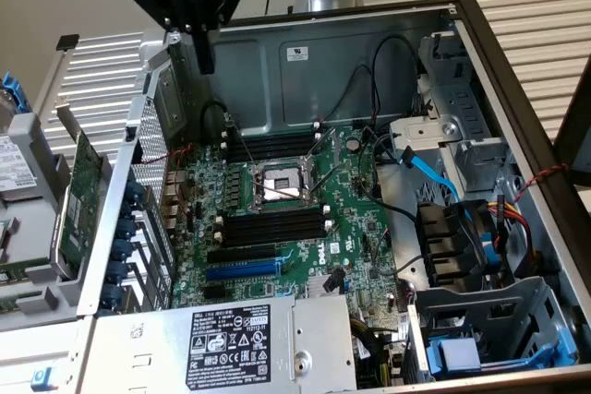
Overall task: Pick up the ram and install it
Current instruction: 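Reach for the ram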
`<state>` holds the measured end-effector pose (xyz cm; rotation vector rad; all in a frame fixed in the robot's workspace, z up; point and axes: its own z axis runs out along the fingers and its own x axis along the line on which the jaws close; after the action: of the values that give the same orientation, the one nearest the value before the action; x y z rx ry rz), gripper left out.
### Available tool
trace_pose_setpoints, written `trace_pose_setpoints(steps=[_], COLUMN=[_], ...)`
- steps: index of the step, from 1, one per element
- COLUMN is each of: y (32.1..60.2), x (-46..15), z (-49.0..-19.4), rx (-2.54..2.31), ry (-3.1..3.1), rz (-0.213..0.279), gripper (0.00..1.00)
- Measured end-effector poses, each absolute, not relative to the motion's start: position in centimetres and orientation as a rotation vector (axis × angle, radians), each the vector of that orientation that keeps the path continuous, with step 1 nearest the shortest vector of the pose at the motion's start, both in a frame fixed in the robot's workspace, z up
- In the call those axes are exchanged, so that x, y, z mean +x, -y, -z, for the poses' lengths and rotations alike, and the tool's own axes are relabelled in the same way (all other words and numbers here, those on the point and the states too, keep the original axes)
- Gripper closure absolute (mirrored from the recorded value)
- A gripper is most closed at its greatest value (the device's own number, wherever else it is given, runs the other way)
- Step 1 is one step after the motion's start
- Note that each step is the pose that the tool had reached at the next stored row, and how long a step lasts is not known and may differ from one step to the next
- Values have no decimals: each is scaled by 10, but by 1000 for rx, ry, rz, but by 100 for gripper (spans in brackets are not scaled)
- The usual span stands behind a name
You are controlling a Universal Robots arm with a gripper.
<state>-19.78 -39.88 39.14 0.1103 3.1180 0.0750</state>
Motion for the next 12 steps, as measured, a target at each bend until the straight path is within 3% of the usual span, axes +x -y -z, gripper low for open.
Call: trace_pose_setpoints(steps=[12], y=[399], x=[-252], z=[-391], rx=[110], ry=[-3118], rz=[-75], gripper=[89])
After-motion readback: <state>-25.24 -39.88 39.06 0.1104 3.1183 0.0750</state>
